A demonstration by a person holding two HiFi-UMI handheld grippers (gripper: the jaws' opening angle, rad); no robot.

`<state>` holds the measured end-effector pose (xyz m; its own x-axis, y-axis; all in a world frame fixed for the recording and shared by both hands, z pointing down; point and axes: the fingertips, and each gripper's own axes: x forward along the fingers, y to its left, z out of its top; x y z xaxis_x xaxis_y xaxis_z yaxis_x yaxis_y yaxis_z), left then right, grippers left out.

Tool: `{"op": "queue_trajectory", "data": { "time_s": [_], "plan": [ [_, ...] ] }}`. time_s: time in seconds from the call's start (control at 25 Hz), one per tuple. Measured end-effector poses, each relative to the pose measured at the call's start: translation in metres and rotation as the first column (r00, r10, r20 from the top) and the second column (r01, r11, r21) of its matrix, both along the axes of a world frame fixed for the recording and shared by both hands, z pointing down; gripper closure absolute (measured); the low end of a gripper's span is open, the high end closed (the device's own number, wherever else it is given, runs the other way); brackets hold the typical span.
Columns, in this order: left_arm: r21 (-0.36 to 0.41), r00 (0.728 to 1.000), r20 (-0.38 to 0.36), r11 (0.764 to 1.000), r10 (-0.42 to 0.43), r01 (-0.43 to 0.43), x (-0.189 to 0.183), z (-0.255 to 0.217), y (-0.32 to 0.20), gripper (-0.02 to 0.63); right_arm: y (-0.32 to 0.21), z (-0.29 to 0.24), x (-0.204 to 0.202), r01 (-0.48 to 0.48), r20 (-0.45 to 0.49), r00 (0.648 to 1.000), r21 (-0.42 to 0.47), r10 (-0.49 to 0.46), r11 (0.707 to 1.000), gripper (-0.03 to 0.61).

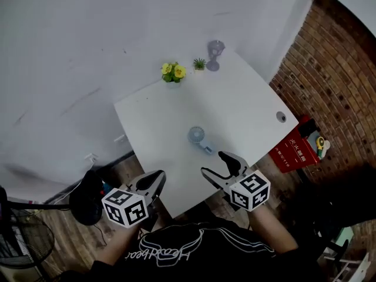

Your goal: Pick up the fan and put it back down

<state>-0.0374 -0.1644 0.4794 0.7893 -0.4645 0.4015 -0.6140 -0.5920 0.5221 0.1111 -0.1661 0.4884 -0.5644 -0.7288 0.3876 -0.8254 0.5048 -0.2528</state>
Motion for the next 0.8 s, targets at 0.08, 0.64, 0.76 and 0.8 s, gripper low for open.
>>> {"op": "queue_trajectory", "data": {
  "time_s": [0.08,0.64,0.76,0.8],
  "plan": [
    [-0.008,0.999,0.011,0.999,-0.039,0.039,0.002,0.003,-0.014,0.578,-0.020,0.009,0.004,0.033,-0.018,0.999,-0.016,-0.033,0.999,0.259],
    [0.012,0.961,0.047,0.962,-0.274,0.274,0.003,0.004,-0.048,0.578,-0.093,0.118,0.017,0.193,-0.198,0.952,-0.210,-0.235,0.958,0.262],
    [0.008,0.950,0.052,0.951,-0.308,0.308,-0.003,0.007,-0.046,0.578,-0.096,0.132,0.016,0.210,-0.230,0.936,-0.245,-0.267,0.947,0.267],
    [0.003,0.947,0.057,0.949,-0.315,0.315,-0.006,0.009,-0.045,0.578,-0.097,0.135,0.015,0.214,-0.238,0.932,-0.249,-0.274,0.945,0.267]
  ]
}}
